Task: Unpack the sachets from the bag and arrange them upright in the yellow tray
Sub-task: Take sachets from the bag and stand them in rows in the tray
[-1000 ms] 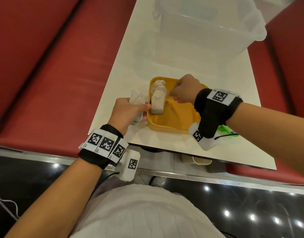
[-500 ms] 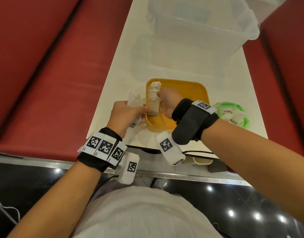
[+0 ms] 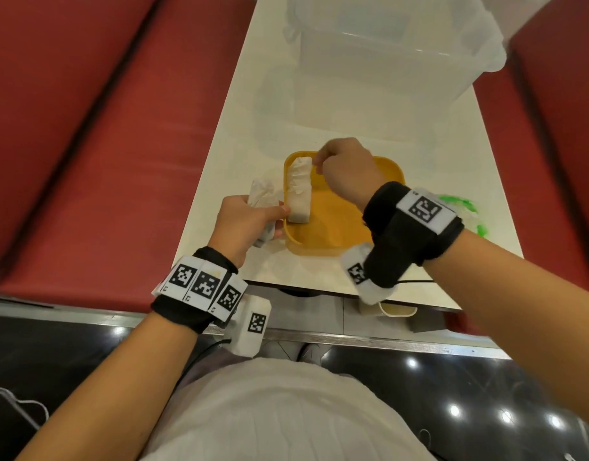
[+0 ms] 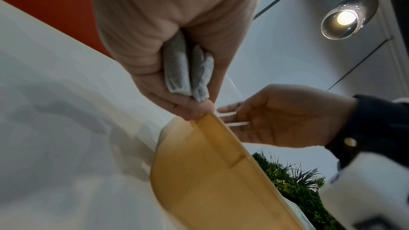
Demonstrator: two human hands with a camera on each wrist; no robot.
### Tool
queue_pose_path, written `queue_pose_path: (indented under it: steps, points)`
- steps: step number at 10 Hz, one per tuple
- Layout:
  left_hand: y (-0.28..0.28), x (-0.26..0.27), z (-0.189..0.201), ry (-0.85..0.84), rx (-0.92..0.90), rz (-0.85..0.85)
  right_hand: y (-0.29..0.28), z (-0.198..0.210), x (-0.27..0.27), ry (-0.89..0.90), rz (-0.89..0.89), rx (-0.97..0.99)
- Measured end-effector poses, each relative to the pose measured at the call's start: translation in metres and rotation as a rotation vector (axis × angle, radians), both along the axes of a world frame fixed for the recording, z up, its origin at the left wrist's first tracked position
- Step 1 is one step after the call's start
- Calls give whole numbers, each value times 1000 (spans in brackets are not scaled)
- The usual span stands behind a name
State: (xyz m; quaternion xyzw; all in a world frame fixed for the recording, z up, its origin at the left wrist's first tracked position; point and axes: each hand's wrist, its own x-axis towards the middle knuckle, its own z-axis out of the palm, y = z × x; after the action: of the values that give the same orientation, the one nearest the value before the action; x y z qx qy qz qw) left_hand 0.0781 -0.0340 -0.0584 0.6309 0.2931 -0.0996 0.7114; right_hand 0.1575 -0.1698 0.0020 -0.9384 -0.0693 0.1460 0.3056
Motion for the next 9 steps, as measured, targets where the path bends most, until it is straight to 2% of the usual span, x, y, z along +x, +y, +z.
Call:
queue_pose_path:
  steps: [1,2,4,5,7,8,9]
  points:
    - [-2,0,-2,-4,12,4,4,9,-11,75,386,-251]
    - [-1,0,-2,-2,5,-1,13,-3,-20,223,610,-482]
    - [2,-1,3,-8,-17,-1,20,-16,-14,130,751,-730]
    - [1,0,3,4,-3,-10,18,-24,2,123,684,-641]
    - [3,-1,5,6,-3,-31,14,-17,10,106,724,-595]
    - [7,0,5,-5,-10,-33,1,1,20,111,644,-414]
    - [16,5,8,-24,-81,36,-17,23,27,76,470,-154]
